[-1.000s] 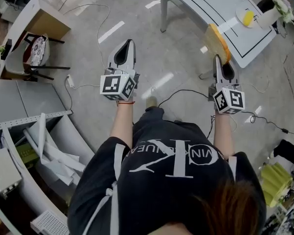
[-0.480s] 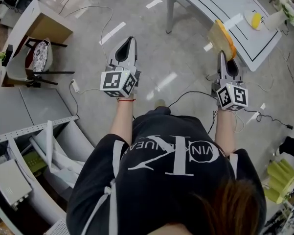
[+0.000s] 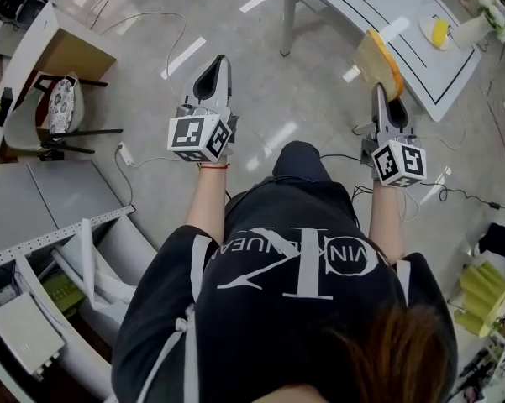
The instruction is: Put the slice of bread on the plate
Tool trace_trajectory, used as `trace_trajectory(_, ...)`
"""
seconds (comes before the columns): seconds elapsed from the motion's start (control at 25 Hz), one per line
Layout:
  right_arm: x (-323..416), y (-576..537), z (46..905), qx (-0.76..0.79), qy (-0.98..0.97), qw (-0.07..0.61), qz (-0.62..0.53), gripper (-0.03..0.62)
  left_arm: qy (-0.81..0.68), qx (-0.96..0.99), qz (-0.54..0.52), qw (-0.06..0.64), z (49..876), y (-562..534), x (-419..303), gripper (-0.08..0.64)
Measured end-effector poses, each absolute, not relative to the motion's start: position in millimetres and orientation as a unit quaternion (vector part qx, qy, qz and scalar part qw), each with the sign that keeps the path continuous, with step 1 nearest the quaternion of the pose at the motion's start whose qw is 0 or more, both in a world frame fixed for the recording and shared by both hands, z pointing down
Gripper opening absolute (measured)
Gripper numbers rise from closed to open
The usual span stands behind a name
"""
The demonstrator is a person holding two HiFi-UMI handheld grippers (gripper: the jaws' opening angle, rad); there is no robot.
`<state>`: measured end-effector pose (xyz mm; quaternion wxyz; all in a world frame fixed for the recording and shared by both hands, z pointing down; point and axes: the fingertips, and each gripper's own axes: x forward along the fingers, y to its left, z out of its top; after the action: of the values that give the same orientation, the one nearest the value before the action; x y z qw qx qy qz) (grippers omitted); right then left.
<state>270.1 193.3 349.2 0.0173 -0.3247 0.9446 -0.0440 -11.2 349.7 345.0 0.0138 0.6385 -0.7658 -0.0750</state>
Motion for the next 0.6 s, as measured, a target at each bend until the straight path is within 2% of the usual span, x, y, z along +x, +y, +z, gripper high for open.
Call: trace_trajectory(0.6, 233, 132, 363, -0.336, 0.940, 0.018, -0.060, 0.095, -0.762, 0.643, -0.066, 0.030, 363, 296, -55, 0.005)
